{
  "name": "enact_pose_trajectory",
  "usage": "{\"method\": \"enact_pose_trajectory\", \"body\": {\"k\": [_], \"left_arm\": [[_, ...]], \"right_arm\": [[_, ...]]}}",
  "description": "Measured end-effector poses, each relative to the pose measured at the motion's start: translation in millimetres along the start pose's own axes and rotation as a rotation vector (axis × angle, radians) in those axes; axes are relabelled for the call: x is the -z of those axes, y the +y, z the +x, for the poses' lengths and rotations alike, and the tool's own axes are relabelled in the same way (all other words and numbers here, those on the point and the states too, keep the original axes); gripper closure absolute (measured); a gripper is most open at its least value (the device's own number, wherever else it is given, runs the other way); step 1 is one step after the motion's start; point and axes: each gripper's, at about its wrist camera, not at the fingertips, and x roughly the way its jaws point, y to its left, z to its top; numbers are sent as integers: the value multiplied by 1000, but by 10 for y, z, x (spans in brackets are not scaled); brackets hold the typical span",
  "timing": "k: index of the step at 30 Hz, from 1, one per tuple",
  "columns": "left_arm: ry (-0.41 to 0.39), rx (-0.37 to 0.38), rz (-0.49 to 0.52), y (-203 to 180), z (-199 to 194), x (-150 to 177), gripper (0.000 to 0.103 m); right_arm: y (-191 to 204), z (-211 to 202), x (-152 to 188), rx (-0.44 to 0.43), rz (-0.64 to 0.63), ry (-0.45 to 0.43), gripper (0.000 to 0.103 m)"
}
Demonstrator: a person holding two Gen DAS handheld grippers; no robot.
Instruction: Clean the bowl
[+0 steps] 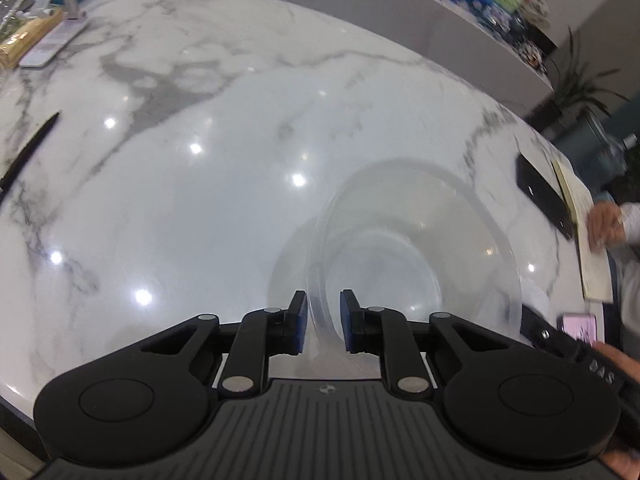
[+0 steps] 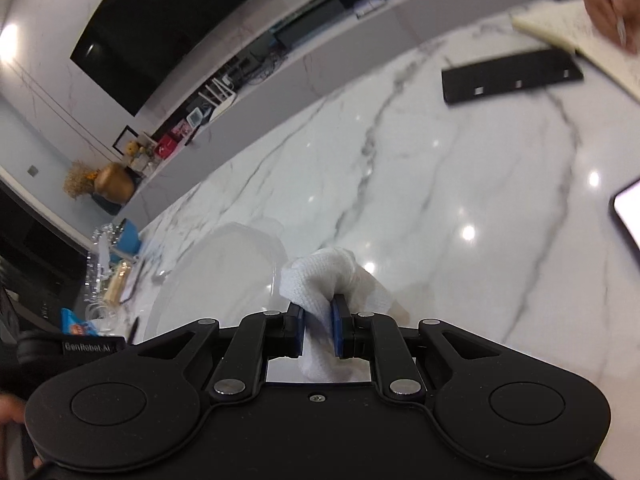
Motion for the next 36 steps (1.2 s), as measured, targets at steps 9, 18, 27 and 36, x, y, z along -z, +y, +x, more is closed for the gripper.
{"method": "enact_pose_trajectory", "body": {"k": [9,18,27,36], "left_arm": [[-19,-22,9,-70,78,-71,91],[-163,-47,17,-70,-208,21,65],[-255,-53,164,-252,-537,244,58],[-271,-63,253,-380,-752,561,50]], "right_arm": [[15,2,31,70,-50,9,90],[30,5,62,141,-99,18,90],[45,7,93,211,-149,27,90],[215,-131,250,273,-284,-43,69]]}}
